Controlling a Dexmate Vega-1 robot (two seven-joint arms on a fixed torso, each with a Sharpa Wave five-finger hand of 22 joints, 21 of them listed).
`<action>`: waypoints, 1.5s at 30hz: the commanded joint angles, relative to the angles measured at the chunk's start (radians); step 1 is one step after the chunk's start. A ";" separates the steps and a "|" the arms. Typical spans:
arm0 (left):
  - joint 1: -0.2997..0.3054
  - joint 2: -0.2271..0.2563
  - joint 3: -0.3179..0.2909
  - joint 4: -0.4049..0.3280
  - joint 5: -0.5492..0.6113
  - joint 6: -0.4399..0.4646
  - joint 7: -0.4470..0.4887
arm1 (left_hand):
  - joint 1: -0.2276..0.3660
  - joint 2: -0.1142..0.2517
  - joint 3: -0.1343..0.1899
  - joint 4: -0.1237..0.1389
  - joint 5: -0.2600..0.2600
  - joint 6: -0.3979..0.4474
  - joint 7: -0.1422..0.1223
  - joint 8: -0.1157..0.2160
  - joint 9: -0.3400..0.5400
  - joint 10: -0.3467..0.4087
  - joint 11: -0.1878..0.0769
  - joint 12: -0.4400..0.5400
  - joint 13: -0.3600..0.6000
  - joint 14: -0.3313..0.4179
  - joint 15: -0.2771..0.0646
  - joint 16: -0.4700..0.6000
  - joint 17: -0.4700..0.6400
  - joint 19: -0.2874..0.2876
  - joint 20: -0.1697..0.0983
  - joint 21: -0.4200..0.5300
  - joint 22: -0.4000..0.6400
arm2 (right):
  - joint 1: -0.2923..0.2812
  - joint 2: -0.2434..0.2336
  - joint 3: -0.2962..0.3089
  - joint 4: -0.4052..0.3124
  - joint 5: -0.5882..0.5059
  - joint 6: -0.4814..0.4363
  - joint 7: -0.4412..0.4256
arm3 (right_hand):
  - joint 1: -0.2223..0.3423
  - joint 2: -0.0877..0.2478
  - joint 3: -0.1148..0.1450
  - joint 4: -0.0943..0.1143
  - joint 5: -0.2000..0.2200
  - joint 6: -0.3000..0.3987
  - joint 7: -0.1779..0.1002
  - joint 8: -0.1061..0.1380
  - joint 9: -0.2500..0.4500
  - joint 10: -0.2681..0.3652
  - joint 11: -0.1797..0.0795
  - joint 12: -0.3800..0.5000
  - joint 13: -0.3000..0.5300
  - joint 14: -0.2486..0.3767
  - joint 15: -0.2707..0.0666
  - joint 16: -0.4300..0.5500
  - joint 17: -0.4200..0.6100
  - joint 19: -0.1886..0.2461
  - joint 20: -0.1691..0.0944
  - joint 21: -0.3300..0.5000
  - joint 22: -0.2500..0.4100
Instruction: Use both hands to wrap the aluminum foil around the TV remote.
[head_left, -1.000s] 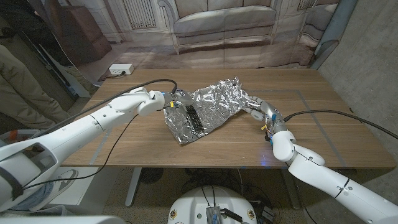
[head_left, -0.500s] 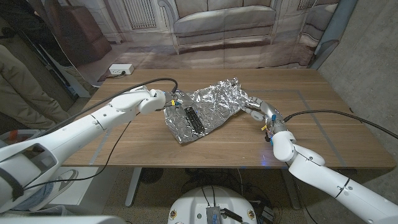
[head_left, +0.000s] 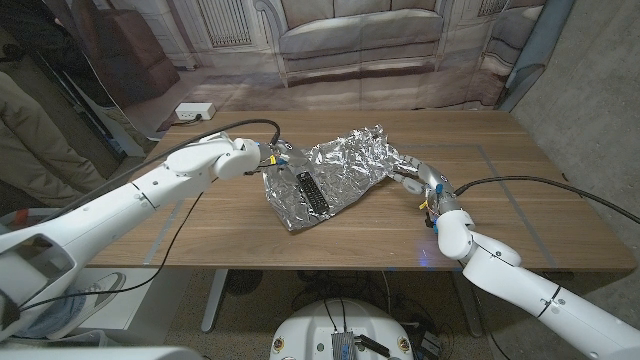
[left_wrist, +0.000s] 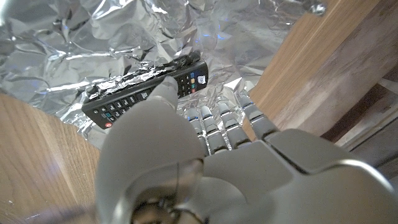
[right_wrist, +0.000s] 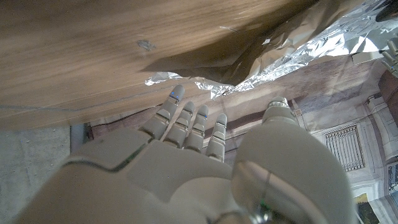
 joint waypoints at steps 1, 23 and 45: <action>0.085 0.113 -0.083 -0.091 0.024 -0.043 0.087 | -0.001 -0.008 -0.005 -0.001 -0.003 -0.010 -0.004 -0.003 0.005 -0.004 -0.005 -0.001 -0.001 -0.009 -0.032 -0.004 0.002 0.001 -0.010 0.003 0.000 | 0.001 0.017 -0.014 -0.030 -0.020 -0.042 -0.015 | 0.001 0.009 0.004 -0.007 -0.003 0.006 0.004 0.000 0.002 0.002 0.001 0.004 0.001 0.004 -0.002 0.006 0.003 0.000 0.001 -0.002 0.004; 0.399 0.363 -0.288 -0.182 -0.028 -0.030 0.314 | -0.023 -0.036 -0.025 0.000 -0.002 -0.008 -0.015 -0.002 0.006 0.006 -0.024 0.006 -0.010 -0.002 -0.050 0.001 0.000 -0.010 -0.035 0.005 -0.001 | 0.037 0.068 -0.098 -0.061 -0.089 -0.126 -0.009 | 0.000 0.011 0.004 -0.010 -0.004 0.000 0.004 -0.003 0.001 -0.001 0.002 0.003 0.001 0.004 -0.002 0.005 0.003 -0.004 0.005 -0.011 0.005; 0.508 0.314 -0.286 -0.077 -0.048 -0.040 0.568 | -0.037 -0.046 -0.036 -0.004 0.005 0.054 -0.037 0.021 0.005 0.063 -0.061 0.024 -0.029 0.049 -0.077 0.015 0.002 0.011 -0.045 0.021 -0.001 | 0.043 0.065 -0.105 -0.071 -0.093 -0.142 0.011 | -0.001 0.013 0.005 -0.013 -0.004 0.001 0.005 -0.002 0.001 0.002 0.000 0.005 0.001 0.006 -0.004 0.005 0.002 -0.003 0.005 -0.017 0.005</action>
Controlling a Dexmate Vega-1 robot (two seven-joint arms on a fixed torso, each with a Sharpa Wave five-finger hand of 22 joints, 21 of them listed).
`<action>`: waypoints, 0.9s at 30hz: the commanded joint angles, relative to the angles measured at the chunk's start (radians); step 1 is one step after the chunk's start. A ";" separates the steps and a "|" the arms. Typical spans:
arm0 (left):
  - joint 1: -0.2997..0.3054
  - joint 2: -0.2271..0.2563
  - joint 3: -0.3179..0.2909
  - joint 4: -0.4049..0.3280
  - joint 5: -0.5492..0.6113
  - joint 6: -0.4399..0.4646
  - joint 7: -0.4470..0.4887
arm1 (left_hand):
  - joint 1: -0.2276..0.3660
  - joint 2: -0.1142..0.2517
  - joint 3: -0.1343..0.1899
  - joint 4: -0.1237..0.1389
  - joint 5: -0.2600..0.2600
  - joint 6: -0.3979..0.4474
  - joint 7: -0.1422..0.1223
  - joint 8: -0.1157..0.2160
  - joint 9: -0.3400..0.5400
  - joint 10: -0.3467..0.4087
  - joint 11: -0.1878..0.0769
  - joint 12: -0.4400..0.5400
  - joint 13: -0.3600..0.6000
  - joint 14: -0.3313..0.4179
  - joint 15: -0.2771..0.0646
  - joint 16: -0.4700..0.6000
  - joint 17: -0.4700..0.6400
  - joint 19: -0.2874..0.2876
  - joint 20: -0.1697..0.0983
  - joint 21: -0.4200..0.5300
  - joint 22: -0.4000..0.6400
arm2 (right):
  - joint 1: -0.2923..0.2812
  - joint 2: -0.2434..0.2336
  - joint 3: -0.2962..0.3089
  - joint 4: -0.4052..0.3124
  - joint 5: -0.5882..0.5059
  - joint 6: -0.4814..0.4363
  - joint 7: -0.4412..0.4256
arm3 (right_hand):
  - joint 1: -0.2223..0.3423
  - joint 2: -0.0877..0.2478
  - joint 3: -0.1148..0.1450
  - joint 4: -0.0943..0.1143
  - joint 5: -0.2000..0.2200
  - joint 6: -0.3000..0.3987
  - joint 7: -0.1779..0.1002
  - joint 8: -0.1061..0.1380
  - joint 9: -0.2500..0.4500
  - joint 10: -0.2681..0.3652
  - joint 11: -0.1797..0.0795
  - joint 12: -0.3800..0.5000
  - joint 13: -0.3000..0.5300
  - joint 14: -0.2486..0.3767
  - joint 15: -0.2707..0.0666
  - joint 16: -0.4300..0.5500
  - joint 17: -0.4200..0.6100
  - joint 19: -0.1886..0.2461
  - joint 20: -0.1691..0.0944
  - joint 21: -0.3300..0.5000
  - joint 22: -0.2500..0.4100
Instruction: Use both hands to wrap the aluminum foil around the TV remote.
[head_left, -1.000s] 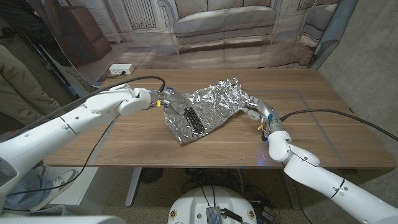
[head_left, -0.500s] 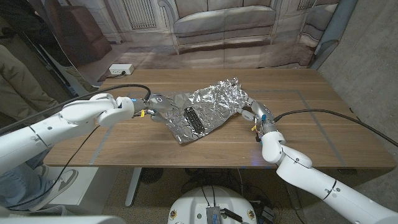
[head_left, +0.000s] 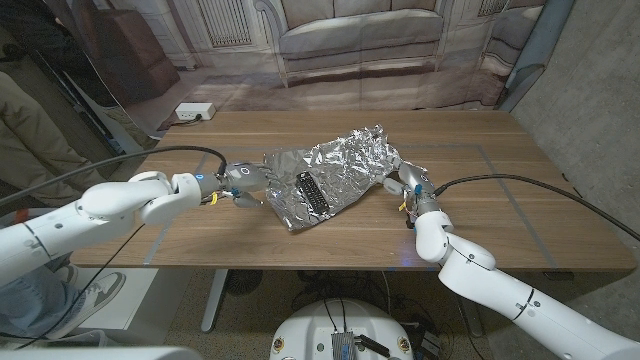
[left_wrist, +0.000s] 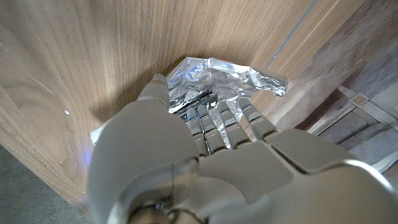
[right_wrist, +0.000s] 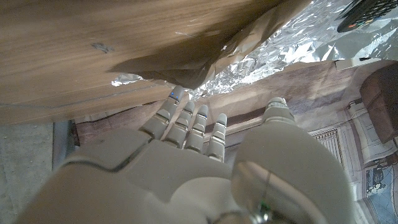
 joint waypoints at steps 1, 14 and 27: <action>0.026 -0.045 0.023 0.058 0.011 -0.021 0.113 | -0.003 0.000 -0.004 -0.002 0.006 0.023 -0.002 0.010 0.003 0.022 -0.007 0.010 -0.002 0.019 -0.078 0.009 0.001 0.015 -0.009 0.007 -0.001 | -0.005 -0.006 0.005 -0.010 0.002 -0.007 0.005 | 0.001 0.011 0.001 -0.009 -0.004 0.001 0.005 -0.002 0.000 0.002 0.000 0.005 0.001 0.007 -0.005 0.005 0.002 0.000 0.002 -0.006 0.005; 0.004 -0.109 0.074 0.102 0.039 -0.003 0.137 | 0.017 0.029 0.015 -0.015 0.011 0.109 -0.014 0.038 0.001 0.089 -0.017 0.025 -0.016 0.088 -0.095 0.023 0.003 0.063 -0.020 0.026 0.002 | -0.012 -0.018 0.016 -0.006 0.016 0.023 0.009 | -0.004 0.011 0.000 -0.008 -0.005 0.001 0.005 -0.002 0.000 0.005 -0.002 0.006 0.001 0.010 -0.005 0.006 0.002 0.004 0.002 -0.009 0.005; -0.019 -0.176 0.108 0.171 0.017 -0.017 0.248 | 0.083 0.074 0.084 -0.057 0.007 0.341 -0.039 0.116 -0.008 0.320 -0.043 0.071 -0.018 0.328 -0.168 0.057 0.005 0.274 -0.113 0.112 0.010 | -0.034 -0.029 0.033 -0.015 0.037 0.033 0.010 | -0.014 0.011 -0.003 -0.005 -0.005 0.002 0.005 -0.002 0.000 0.010 -0.003 0.008 0.001 0.016 -0.008 0.008 0.003 0.009 0.001 -0.012 0.005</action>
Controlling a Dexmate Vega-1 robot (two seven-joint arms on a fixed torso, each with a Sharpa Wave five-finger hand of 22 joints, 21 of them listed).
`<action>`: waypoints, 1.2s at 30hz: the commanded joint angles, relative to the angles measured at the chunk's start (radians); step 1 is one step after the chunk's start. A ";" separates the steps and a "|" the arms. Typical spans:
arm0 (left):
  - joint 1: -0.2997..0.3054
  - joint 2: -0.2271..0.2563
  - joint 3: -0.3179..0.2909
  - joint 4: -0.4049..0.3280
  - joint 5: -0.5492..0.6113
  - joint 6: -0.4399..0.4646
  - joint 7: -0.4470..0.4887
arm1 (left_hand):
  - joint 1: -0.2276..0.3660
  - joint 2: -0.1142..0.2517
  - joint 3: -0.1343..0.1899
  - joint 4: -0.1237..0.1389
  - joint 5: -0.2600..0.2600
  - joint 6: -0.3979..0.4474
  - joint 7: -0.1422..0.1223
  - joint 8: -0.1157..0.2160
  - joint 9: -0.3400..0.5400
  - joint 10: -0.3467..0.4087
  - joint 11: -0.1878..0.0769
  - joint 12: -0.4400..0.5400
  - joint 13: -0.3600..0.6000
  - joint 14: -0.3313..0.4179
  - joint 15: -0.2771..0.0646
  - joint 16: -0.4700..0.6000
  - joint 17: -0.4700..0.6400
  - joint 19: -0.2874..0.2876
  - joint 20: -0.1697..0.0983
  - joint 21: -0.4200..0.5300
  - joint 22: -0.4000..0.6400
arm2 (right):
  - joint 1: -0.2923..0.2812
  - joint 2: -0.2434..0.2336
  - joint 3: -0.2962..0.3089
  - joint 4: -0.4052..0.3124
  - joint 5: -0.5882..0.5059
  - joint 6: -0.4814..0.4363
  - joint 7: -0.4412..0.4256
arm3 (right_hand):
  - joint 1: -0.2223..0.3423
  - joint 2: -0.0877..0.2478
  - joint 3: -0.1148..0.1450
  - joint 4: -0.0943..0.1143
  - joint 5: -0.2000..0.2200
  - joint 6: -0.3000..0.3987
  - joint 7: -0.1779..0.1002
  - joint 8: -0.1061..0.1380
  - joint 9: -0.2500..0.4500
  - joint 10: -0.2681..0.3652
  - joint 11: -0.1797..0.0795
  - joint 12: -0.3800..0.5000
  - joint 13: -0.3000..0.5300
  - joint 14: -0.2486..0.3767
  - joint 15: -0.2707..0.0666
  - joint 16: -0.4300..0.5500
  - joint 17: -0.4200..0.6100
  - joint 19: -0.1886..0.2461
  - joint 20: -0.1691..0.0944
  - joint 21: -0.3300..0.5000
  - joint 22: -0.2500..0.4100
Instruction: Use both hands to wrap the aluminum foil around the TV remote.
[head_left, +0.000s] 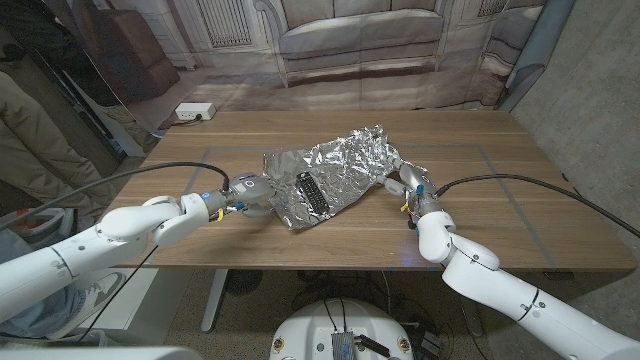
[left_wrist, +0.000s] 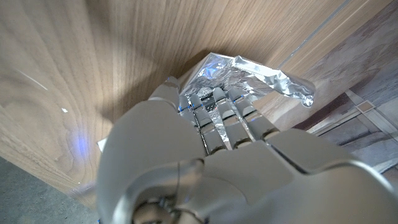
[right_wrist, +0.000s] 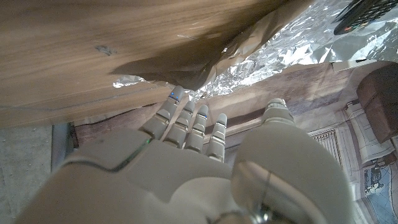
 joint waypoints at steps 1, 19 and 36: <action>-0.024 -0.067 0.036 0.068 -0.023 -0.018 0.097 | 0.021 0.007 0.028 -0.002 0.003 0.083 -0.003 0.031 -0.005 0.102 -0.005 0.019 0.006 0.111 -0.161 0.016 0.002 0.087 -0.038 0.040 0.003 | -0.020 -0.010 0.017 -0.008 0.020 0.016 -0.002 | -0.007 0.004 0.000 -0.002 -0.001 0.003 0.005 -0.002 0.000 0.011 -0.003 0.009 0.001 0.007 0.001 0.004 0.003 0.010 0.001 -0.005 0.005; -0.069 -0.050 -0.013 -0.047 -0.180 0.019 -0.086 | 0.035 0.006 0.089 -0.009 -0.001 0.226 0.031 0.116 0.002 0.393 -0.009 0.073 0.062 0.439 -0.175 0.041 0.016 0.317 -0.071 0.151 -0.006 | -0.075 -0.023 0.061 -0.026 0.053 0.047 -0.040 | -0.025 0.006 -0.006 0.007 -0.002 0.009 0.003 0.000 0.000 0.020 -0.010 0.012 0.002 0.011 0.001 0.006 0.006 0.015 0.001 -0.009 0.006; -0.246 -0.079 -0.001 -0.099 -0.360 -0.002 -0.485 | 0.026 0.018 0.111 0.004 -0.007 0.226 0.065 0.156 0.044 0.389 -0.005 0.099 0.143 0.433 -0.168 0.022 0.034 0.264 -0.044 0.135 -0.005 | -0.097 -0.018 0.077 -0.011 0.080 0.089 -0.054 | -0.057 0.012 -0.011 0.017 -0.002 0.021 0.005 0.002 -0.001 0.041 -0.011 0.020 0.003 0.038 -0.008 0.011 0.006 0.123 -0.001 0.014 0.007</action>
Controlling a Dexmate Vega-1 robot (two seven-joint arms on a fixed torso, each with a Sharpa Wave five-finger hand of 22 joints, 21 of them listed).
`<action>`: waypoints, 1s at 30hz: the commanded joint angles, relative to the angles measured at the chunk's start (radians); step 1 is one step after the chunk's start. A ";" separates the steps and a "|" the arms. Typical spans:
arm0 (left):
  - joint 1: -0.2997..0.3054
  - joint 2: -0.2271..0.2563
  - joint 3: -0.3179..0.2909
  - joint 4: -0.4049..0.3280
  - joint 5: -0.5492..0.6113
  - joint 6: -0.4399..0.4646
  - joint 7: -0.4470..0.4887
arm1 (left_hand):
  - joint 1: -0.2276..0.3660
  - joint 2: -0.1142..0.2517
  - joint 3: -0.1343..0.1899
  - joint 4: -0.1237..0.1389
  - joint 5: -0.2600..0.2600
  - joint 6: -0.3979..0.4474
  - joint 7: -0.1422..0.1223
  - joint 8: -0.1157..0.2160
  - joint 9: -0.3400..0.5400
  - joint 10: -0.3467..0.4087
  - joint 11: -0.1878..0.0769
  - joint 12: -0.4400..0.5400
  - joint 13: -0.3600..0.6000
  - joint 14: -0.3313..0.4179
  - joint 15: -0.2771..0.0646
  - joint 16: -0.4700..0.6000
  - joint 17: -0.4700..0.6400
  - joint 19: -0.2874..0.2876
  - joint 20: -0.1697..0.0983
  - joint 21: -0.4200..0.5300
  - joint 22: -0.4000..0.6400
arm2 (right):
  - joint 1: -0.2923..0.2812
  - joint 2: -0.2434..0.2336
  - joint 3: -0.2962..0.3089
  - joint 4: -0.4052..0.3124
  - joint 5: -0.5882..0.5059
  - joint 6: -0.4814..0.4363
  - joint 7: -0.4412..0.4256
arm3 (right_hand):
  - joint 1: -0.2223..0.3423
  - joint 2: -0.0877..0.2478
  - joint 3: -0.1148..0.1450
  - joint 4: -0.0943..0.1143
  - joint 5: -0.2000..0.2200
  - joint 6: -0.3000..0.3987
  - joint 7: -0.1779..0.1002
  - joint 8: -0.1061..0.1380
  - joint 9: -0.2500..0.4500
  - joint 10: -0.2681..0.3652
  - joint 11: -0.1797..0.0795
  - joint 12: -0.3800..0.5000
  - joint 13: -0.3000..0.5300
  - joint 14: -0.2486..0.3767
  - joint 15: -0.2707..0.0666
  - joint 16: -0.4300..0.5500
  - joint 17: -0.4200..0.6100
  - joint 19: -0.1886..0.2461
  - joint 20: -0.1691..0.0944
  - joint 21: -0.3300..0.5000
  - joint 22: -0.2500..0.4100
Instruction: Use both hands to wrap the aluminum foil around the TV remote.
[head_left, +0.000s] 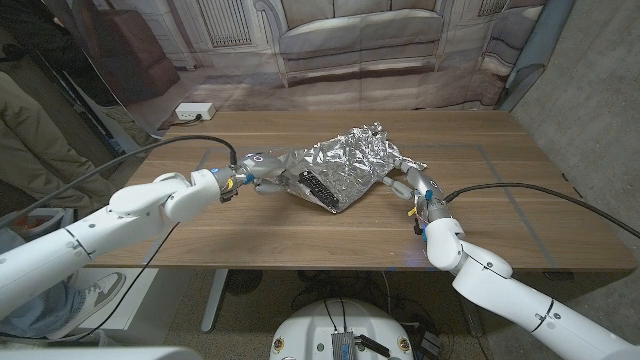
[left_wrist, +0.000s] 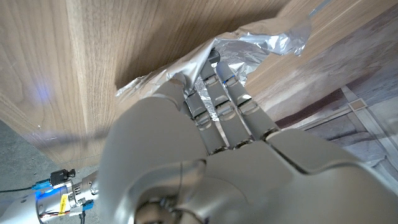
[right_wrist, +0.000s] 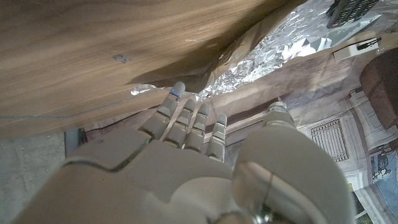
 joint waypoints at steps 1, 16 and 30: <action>-0.136 -0.038 0.025 -0.016 -0.132 -0.022 -0.287 | 0.000 0.006 0.009 0.004 -0.002 0.002 0.007 0.010 0.009 0.003 -0.002 0.009 0.015 0.003 -0.079 -0.006 0.006 -0.011 -0.021 -0.004 0.002 | -0.021 0.003 0.014 0.010 0.022 0.028 -0.013 | -0.014 0.002 -0.001 0.006 -0.003 0.014 0.002 0.002 -0.001 0.017 -0.005 0.013 0.003 0.026 -0.013 0.011 0.003 0.069 0.001 0.021 0.002; -0.374 -0.175 0.131 0.111 -0.272 -0.006 -0.569 | -0.001 -0.003 0.028 -0.001 -0.005 0.016 0.024 0.044 0.037 0.015 0.009 0.029 0.068 0.025 -0.078 -0.009 0.015 -0.006 -0.018 0.000 0.001 | -0.061 0.003 0.025 0.007 0.025 0.044 -0.047 | -0.019 0.006 0.000 0.004 -0.002 0.028 0.009 0.006 -0.001 0.044 -0.006 0.022 0.003 0.042 -0.014 0.013 0.003 0.076 -0.042 0.013 0.001; -0.537 -0.268 0.209 0.237 -0.408 0.040 -0.732 | -0.003 0.005 0.047 0.000 -0.005 -0.001 0.029 0.058 0.059 0.008 0.013 0.042 0.113 0.048 -0.072 0.006 0.044 -0.010 -0.007 0.002 0.002 | -0.100 0.012 0.039 0.005 0.035 0.063 -0.079 | -0.021 0.008 0.001 0.004 -0.002 0.030 0.009 0.005 -0.001 0.047 -0.009 0.023 0.003 0.046 -0.014 0.013 0.003 0.076 -0.042 0.010 0.002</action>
